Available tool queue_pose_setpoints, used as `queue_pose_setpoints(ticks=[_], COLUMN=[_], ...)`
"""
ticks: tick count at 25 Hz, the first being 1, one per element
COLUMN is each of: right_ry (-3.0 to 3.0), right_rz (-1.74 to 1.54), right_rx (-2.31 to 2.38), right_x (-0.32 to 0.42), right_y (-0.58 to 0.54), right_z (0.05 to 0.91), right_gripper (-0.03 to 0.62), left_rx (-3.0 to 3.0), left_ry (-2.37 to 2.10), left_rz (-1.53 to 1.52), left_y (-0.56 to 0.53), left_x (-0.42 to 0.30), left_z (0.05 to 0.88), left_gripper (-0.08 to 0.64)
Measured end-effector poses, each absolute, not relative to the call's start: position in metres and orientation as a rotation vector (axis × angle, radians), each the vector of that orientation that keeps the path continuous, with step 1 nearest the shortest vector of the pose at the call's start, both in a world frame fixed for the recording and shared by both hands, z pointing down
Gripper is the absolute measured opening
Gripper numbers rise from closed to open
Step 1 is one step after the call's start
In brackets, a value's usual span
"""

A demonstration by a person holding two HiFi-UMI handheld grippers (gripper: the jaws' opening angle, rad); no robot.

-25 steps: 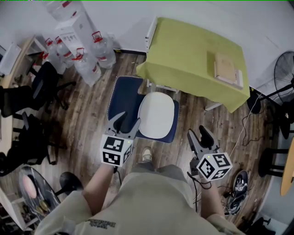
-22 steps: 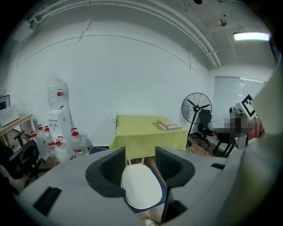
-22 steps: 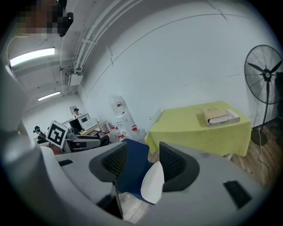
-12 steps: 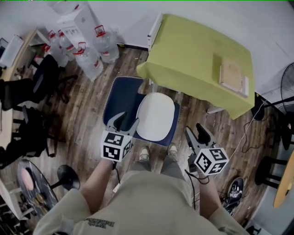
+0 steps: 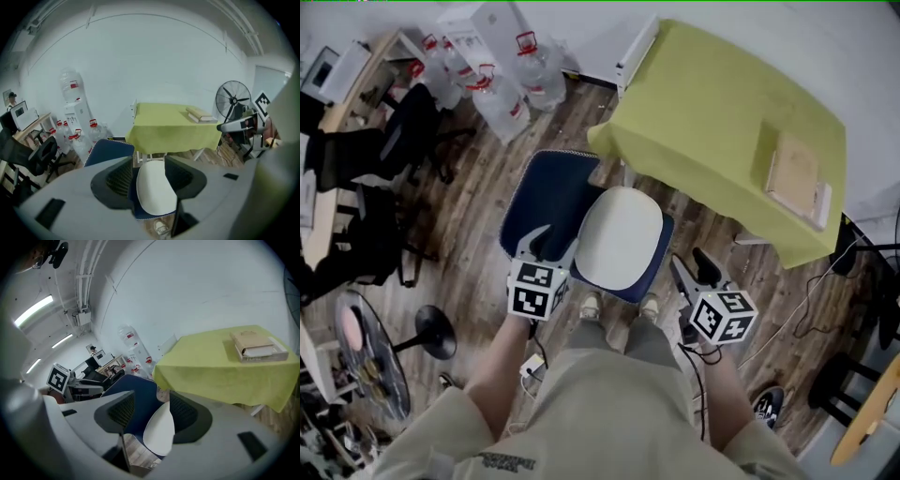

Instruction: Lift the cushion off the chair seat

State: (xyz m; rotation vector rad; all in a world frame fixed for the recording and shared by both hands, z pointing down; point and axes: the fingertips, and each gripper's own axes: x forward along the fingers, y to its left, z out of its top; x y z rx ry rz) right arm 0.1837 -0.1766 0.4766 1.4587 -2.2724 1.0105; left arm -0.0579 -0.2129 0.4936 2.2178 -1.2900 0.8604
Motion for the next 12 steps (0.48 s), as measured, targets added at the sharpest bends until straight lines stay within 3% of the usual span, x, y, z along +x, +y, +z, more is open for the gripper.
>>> queue_pose_setpoints(ticks=[12], right_ry=[-2.181], right_rz=[1.114], right_rx=[1.363], right_x=[0.188], right_y=[-0.212], right_z=[0.586], right_gripper=[0.238], left_rx=[2.061], left_ry=[-1.277], left_rz=[0.967], left_y=[-0.228], left_x=[-0.061], left_z=[0.602], left_gripper=[0.227])
